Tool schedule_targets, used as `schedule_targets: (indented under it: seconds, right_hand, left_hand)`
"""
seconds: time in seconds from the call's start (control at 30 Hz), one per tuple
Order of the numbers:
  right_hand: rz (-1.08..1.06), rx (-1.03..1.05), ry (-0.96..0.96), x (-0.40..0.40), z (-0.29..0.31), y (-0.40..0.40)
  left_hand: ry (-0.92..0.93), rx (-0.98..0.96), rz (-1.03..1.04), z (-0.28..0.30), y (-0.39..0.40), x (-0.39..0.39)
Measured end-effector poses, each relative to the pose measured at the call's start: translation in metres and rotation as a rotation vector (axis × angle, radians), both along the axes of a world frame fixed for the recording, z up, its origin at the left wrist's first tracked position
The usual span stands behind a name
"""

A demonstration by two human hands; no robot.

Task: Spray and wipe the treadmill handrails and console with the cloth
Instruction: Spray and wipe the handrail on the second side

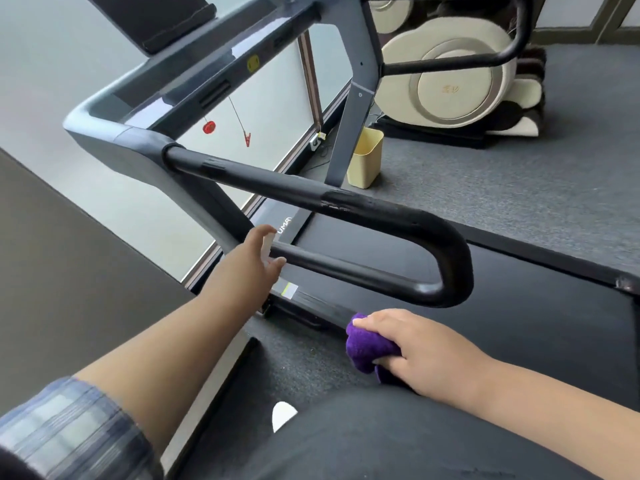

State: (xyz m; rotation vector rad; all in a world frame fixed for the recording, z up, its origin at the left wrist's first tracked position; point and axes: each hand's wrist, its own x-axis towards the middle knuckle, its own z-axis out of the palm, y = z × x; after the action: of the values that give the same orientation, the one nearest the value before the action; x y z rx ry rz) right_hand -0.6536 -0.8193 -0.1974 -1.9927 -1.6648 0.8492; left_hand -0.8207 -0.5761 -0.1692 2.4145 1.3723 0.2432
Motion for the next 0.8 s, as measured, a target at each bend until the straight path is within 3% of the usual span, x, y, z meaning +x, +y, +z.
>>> schedule_targets:
  seconds: [0.27,0.47,0.6,0.8]
  right_hand:
    - [-0.074,0.080,0.016,-0.019,-0.006,0.025]
    - [-0.049,0.090,0.040,-0.035,-0.010,0.046]
    - [-0.027,0.063,0.062,-0.042,-0.013,0.052]
    - [0.077,0.001,0.109,-0.045,-0.012,0.052]
  left_hand:
    - [0.134,-0.035,0.063,-0.046,0.070,0.009]
    - [0.105,-0.067,0.045,-0.067,0.090,0.004]
    - [0.007,-0.105,0.007,-0.065,0.083,0.013]
    - [-0.016,-0.052,-0.225,-0.056,0.028,0.037]
